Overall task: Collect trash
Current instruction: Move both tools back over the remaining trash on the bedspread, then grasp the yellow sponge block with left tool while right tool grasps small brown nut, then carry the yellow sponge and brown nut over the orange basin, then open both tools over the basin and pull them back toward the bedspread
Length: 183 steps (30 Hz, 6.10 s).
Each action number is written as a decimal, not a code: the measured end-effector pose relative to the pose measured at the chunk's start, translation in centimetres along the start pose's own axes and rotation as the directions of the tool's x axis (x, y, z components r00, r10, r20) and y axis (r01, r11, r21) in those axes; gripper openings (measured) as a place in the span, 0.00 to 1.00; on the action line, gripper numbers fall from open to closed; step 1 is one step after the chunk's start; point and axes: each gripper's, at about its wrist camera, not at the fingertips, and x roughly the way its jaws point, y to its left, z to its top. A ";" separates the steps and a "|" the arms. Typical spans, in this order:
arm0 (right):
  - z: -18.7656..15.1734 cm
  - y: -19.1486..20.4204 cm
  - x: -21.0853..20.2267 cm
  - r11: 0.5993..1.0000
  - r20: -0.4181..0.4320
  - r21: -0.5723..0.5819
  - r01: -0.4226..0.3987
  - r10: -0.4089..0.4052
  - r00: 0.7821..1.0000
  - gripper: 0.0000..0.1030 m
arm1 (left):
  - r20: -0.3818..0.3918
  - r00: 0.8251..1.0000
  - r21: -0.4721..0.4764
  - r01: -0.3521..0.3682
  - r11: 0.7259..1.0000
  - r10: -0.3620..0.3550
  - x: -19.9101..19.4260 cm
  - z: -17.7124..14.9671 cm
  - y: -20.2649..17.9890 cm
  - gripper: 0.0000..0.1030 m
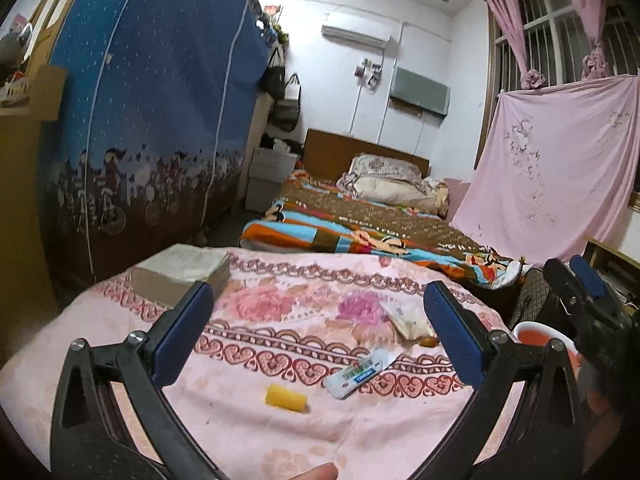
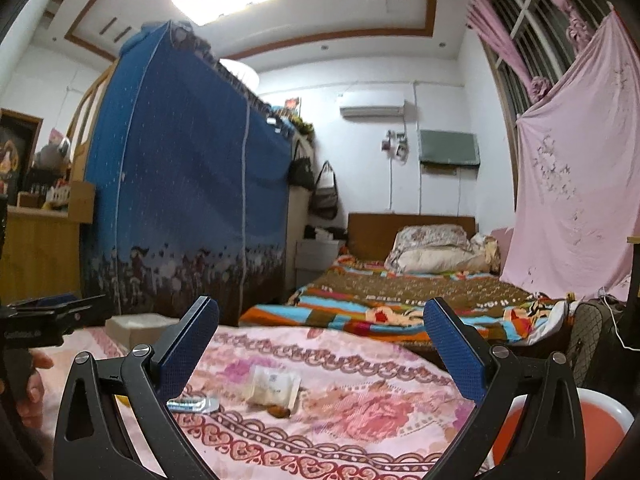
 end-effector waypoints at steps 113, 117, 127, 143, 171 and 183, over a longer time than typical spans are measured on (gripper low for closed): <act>1.7 -10.2 -4.2 0.975 0.099 0.128 0.180 -0.193 0.976 0.14 | 0.064 0.885 0.378 0.405 0.832 -0.460 -0.6 3.1 -17.9 0.13; 1.6 -12.5 -5.2 0.954 0.094 0.182 0.238 -0.258 0.962 0.14 | 0.036 0.865 0.394 0.449 0.802 -0.501 -0.2 2.8 -19.9 0.13; 0.6 -17.1 -6.3 0.883 0.018 0.288 0.371 -0.392 0.920 0.14 | -0.063 0.816 0.366 0.554 0.747 -0.575 1.3 1.9 -24.4 0.13; -1.3 -20.7 -6.6 0.801 -0.136 0.354 0.482 -0.466 0.874 0.14 | -0.322 0.745 0.207 0.658 0.724 -0.584 6.2 -1.1 -28.9 0.13; -2.4 -21.6 -5.8 0.764 -0.243 0.389 0.514 -0.453 0.858 0.39 | -0.391 0.749 0.073 0.605 0.793 -0.536 9.0 -1.4 -28.0 0.36; -1.0 -19.1 -4.6 0.820 -0.154 0.347 0.455 -0.429 0.890 0.64 | -0.248 0.880 0.122 0.443 0.888 -0.404 8.0 1.0 -23.1 0.65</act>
